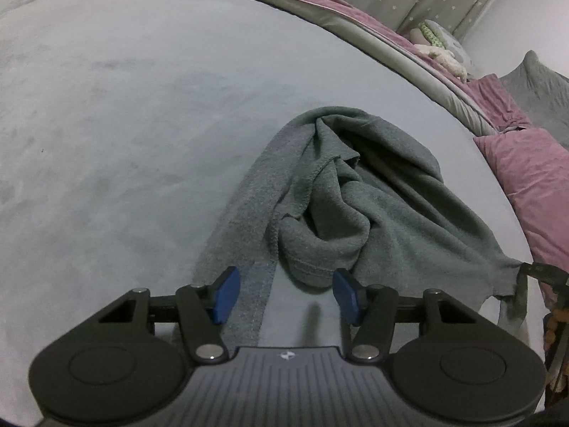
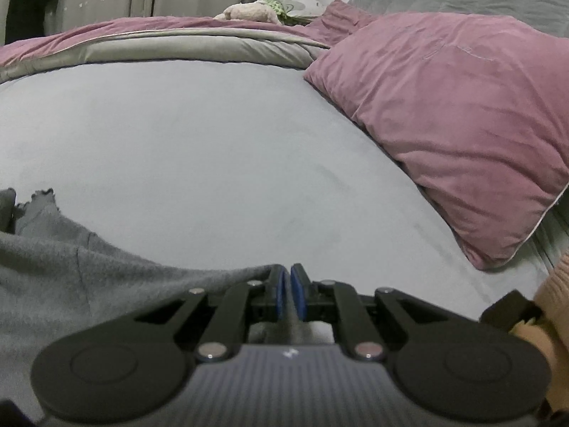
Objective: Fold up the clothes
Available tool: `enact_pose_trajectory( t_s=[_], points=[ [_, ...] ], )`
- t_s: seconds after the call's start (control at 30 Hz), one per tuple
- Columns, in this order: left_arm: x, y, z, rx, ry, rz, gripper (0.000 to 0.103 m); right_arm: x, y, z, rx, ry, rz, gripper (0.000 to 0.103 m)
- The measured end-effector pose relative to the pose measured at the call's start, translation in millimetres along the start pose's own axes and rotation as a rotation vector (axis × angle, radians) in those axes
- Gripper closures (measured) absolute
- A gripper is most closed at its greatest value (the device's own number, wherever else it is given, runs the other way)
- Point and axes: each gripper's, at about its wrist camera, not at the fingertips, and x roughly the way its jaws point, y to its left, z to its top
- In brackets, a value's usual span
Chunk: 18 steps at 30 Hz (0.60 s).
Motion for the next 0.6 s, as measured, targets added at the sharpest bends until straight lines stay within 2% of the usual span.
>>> enact_pose_trajectory(
  t_s=[0.07,0.3,0.6],
  points=[
    [-1.1,-0.9,0.0,0.005,0.004,0.001,0.047,-3.0,-0.5,-2.2,0.010,0.000,0.003,0.090],
    [-4.3,-2.9,0.3,-0.014,0.019,0.002,0.047,-27.8,-3.2,-12.9,0.061,-0.001,0.062,0.060],
    [-9.2,-7.2,0.4,0.000,0.026,-0.003,0.046,-64.7,-2.7,-43.7,0.161,0.050,0.189,0.049]
  ],
)
